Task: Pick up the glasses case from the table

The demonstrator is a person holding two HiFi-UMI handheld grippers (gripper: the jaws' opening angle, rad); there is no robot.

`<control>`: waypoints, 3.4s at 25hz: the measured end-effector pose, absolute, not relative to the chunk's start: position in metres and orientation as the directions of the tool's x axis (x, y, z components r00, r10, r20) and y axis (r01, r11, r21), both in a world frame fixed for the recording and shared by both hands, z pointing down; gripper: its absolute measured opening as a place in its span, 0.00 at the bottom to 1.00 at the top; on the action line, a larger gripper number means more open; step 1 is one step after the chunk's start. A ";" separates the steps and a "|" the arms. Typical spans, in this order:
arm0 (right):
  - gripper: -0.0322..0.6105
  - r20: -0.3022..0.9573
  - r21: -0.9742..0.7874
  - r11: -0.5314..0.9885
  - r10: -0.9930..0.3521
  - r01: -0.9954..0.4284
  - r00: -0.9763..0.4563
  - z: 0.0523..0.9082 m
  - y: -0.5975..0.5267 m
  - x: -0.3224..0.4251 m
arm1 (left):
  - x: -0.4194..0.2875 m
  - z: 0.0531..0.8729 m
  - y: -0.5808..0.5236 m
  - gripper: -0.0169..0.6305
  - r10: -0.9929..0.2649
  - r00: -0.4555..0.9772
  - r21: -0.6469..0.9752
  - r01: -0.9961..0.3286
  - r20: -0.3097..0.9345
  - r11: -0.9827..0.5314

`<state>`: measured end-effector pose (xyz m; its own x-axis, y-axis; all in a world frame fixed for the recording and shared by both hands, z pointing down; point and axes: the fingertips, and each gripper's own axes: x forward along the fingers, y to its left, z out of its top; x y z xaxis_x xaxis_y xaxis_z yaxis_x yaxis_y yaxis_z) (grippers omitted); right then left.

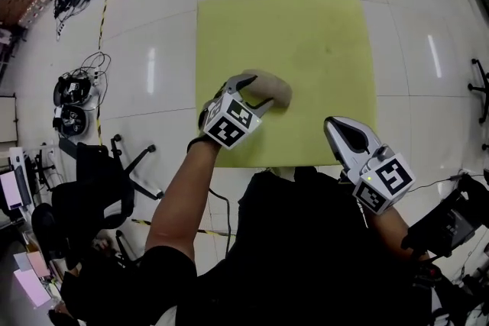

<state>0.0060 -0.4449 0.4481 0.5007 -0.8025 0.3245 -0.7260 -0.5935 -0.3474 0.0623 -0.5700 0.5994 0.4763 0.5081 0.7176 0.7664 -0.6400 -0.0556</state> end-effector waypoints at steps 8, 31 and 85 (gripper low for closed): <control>0.05 0.366 -0.361 -0.649 -0.759 -0.670 0.538 0.463 -0.441 0.013 | 0.072 0.653 -0.565 0.57 0.414 0.253 -0.157 0.955 0.874 -0.252; 0.05 0.398 -0.352 -0.760 -0.649 -0.546 0.648 0.469 -0.428 -0.002 | 0.076 0.722 -0.555 0.69 0.288 0.034 -0.050 0.997 0.957 0.050; 0.05 0.203 -0.306 -0.568 -0.823 -0.764 0.530 0.384 -0.494 -0.069 | -0.077 0.343 -0.556 0.67 0.751 0.660 0.395 0.690 0.001 -0.607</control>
